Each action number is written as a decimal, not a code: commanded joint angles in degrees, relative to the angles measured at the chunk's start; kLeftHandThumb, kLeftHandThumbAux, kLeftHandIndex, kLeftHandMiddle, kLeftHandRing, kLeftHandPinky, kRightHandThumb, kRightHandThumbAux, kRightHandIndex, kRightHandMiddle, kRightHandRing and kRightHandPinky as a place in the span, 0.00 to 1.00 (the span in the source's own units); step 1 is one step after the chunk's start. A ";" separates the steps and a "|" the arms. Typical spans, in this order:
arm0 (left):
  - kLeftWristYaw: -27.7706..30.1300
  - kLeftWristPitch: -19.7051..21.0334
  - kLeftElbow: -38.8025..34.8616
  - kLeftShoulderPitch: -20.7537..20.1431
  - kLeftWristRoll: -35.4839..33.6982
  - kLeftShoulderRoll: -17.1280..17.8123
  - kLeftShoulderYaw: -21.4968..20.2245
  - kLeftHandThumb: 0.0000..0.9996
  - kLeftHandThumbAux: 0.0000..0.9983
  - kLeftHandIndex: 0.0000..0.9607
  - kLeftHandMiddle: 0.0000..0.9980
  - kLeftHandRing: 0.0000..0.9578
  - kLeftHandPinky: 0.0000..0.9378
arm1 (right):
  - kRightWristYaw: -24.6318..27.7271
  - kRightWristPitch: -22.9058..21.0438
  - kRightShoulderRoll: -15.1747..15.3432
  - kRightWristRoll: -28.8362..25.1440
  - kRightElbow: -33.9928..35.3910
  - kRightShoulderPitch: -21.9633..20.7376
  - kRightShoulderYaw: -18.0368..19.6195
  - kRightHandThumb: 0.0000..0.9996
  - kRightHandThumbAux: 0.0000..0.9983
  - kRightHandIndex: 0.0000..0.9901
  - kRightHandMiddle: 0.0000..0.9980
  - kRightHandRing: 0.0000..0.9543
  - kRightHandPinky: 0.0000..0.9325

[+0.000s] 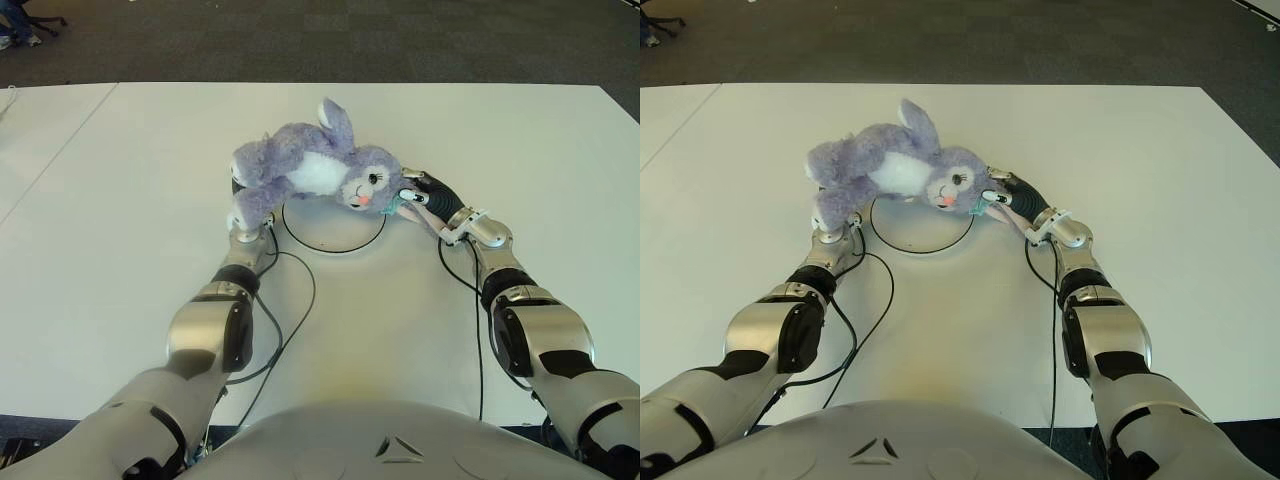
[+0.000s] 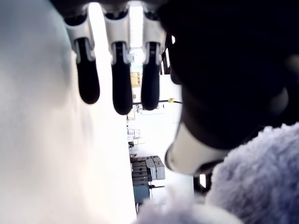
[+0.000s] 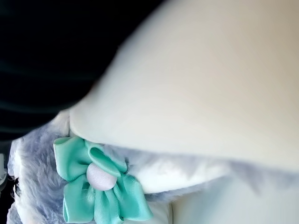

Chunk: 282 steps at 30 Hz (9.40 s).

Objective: Put the doll into the plate.

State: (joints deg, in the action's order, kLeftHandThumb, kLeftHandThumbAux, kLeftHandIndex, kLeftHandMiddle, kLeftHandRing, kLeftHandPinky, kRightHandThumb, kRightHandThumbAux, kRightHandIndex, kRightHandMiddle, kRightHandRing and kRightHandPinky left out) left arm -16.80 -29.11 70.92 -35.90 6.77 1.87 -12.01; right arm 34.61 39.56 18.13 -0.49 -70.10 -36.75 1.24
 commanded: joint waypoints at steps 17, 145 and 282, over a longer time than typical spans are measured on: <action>0.19 7.26 7.02 9.85 0.26 -2.76 0.51 0.27 0.91 0.25 0.36 0.39 0.41 | 5.28 -7.87 1.97 -2.56 2.77 -4.57 1.96 0.00 0.42 0.00 0.06 0.09 0.14; -0.43 7.19 6.99 10.09 0.57 -1.50 1.84 0.24 0.89 0.25 0.34 0.39 0.43 | -21.90 -24.62 1.06 -4.35 -7.58 -9.33 15.91 0.00 0.72 0.19 0.22 0.20 0.18; -0.10 5.09 6.72 11.49 -0.45 -0.68 1.10 0.30 0.87 0.23 0.34 0.40 0.46 | -35.33 -12.16 -14.05 -2.11 -7.33 13.03 19.54 0.09 0.89 0.12 0.12 0.10 0.13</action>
State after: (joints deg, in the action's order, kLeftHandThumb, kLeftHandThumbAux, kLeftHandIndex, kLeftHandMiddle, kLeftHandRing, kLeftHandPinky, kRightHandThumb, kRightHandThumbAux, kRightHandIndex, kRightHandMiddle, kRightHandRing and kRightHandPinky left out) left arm -17.68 -30.04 70.81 -35.40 6.73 2.39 -10.39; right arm 2.92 31.55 7.37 -4.60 -70.21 -36.41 22.22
